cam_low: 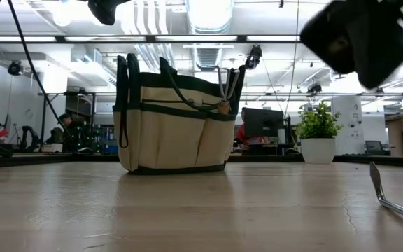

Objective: Pick & Place Garden tools in Gardening bag
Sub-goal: Put the brown hand rake into the brown gardening bag

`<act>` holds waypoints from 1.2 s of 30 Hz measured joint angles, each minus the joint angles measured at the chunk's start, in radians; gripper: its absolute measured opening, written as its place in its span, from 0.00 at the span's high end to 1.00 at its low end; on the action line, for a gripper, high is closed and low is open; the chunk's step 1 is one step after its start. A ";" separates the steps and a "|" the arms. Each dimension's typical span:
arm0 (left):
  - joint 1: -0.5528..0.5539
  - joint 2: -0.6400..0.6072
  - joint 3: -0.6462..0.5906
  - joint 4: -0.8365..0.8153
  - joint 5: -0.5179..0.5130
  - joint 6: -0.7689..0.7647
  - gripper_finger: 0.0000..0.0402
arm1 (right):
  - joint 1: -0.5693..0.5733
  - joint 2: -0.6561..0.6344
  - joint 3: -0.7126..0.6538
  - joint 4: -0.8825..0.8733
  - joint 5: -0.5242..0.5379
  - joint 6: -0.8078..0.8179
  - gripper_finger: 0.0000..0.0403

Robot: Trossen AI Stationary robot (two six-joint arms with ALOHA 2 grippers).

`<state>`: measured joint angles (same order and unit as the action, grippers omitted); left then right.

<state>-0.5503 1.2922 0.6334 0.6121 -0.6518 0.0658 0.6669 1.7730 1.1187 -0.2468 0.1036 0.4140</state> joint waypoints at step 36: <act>0.001 0.000 0.000 -0.003 0.001 -0.078 0.74 | -0.016 0.220 0.103 -0.117 0.054 -0.220 0.88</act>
<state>-0.5491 1.2922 0.6334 0.6090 -0.6511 -0.0119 0.6509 1.9926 1.2216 -0.3642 0.1578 0.1944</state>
